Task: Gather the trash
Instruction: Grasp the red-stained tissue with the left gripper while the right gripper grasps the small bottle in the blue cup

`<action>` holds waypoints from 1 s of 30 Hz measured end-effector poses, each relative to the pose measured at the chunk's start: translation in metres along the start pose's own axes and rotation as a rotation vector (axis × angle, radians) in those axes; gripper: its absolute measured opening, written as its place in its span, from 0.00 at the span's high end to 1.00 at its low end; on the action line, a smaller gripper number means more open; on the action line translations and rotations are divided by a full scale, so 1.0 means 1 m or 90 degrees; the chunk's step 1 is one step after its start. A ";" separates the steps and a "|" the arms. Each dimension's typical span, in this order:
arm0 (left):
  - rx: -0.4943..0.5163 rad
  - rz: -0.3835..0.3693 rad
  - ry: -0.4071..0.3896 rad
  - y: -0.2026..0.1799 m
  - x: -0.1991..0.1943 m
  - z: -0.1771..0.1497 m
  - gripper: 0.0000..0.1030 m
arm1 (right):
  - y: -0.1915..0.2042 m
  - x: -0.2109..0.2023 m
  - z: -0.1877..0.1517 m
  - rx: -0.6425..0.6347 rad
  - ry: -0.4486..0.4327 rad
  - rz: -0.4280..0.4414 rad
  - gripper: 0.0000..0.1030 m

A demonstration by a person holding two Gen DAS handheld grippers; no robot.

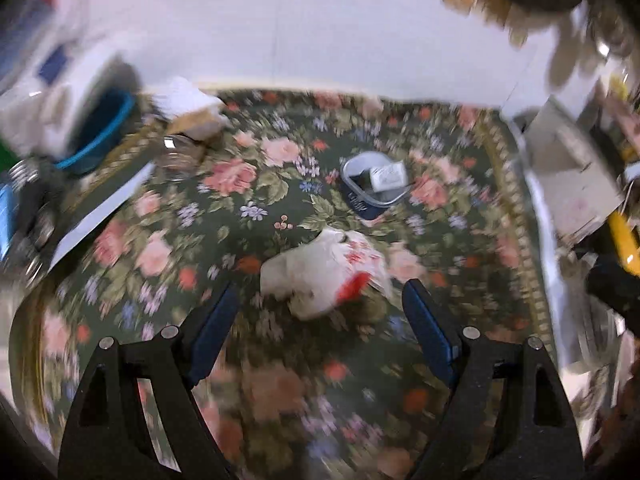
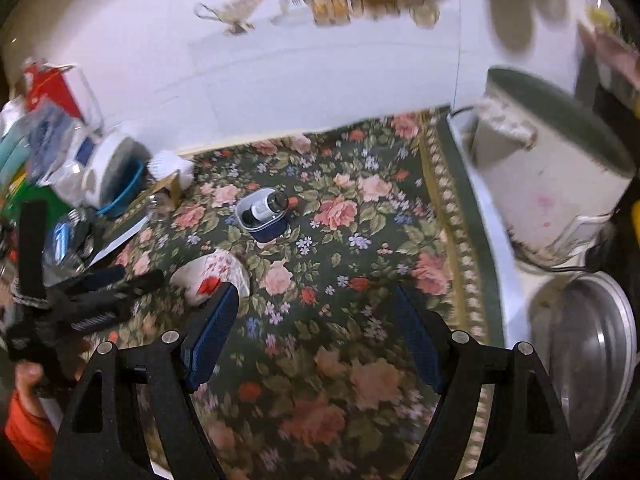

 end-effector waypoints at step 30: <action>0.014 -0.041 0.000 0.041 0.063 0.020 0.80 | 0.044 0.184 0.060 0.024 0.102 0.038 0.51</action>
Point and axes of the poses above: each gripper's, at about its wrist camera, not at the fingertips, and x roughly the way its jaws point, y to its left, z to its top, the point moved 6 cm from there along x, roughly the way its jaws point, and after that the axes turned 2 degrees about -y, right-handed, at the moved point
